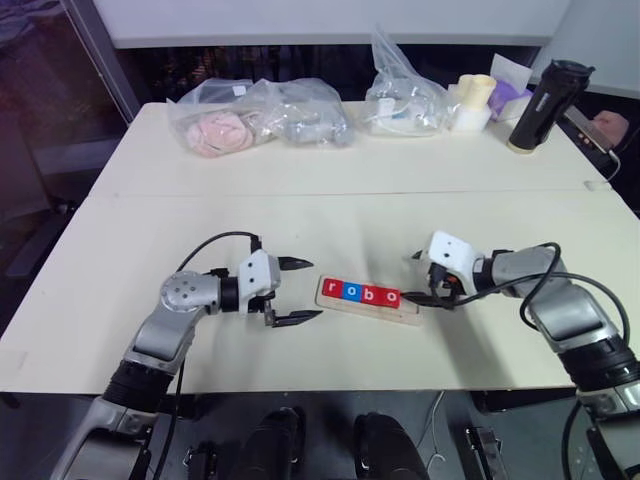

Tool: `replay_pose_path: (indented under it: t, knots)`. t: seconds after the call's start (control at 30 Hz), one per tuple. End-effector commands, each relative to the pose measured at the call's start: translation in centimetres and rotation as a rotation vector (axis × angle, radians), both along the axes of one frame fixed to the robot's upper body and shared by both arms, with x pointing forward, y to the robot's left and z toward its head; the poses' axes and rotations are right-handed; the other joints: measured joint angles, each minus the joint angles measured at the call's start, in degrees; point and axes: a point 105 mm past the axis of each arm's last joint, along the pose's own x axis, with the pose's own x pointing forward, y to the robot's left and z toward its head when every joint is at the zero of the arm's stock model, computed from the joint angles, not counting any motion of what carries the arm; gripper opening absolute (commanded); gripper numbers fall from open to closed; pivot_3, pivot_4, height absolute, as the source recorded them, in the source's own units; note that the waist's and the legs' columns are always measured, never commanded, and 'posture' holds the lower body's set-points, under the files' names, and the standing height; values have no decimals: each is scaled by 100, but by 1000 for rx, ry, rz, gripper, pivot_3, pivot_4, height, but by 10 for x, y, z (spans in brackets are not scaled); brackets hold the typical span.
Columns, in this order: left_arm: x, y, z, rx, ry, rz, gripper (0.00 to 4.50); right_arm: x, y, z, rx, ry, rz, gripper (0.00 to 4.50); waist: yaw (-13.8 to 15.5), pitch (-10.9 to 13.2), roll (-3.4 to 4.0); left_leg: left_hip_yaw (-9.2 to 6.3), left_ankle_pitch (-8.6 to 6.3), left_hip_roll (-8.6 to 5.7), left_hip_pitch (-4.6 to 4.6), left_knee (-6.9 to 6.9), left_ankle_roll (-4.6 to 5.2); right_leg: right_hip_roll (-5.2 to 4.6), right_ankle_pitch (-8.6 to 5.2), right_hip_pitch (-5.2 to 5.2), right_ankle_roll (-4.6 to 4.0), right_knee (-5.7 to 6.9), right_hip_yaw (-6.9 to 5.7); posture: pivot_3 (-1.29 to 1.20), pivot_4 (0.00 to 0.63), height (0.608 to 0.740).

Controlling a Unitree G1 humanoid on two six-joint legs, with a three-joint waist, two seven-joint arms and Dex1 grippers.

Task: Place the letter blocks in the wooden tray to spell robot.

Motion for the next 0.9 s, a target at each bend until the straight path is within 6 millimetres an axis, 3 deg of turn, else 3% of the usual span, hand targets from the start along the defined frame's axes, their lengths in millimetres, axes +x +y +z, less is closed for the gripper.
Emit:
replay_pose_path:
  t: [0.03,0.6,0.9]
  knots:
    - [-1,-1,11,-14,-41,-1,4500,0,3,-5,-14,13,19,4429,-3,0,0,0,0,0,0,0,0,0,0,0,0,0,0,0,150,738]
    - [-2,-2,13,-18,-42,4,4500,9,7,-7,-34,-28,27,4429,-104,-2,-1,0,-6,3,37,0,-10,4,2,34,-10,1,2,0,150,738]
    - [-2,-2,13,-18,-44,2,4500,-1,-3,-5,-72,-7,43,4429,-100,-2,-1,0,-3,3,37,0,-6,4,3,32,-9,1,3,0,150,738]
